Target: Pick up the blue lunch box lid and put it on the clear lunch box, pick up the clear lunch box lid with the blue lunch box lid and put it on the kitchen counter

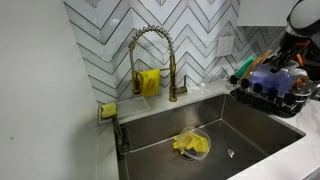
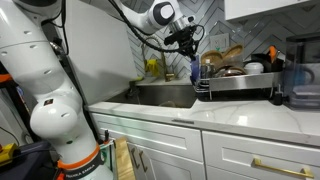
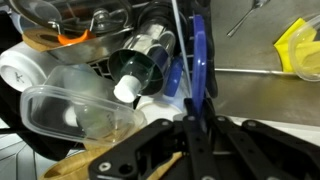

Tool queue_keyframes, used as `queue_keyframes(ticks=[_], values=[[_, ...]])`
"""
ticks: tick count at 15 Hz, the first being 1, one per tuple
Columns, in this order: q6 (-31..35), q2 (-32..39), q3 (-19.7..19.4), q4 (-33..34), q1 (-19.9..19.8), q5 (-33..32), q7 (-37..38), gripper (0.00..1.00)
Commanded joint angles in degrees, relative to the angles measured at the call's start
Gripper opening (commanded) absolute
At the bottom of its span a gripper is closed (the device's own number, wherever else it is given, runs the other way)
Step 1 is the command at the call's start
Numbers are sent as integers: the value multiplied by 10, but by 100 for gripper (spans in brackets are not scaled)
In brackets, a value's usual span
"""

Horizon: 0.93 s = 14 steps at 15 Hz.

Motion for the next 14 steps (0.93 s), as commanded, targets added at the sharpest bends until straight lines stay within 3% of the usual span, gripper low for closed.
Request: queue_keyframes(ticks=[1, 4, 6, 7, 8, 12, 13, 14], values=[[-9, -48, -2, -7, -4, 2, 33, 2], [-3, -72, -9, -6, -4, 28, 61, 2], [-2, -85, -21, -10, 2, 78, 68, 2], [-4, -67, -11, 3, -2, 43, 60, 2], [-4, -71, -12, 4, -3, 47, 59, 9], [-4, -67, -11, 4, -2, 47, 59, 9], [-4, -67, -11, 4, -2, 47, 59, 2], [7, -66, -13, 7, -5, 58, 83, 2]])
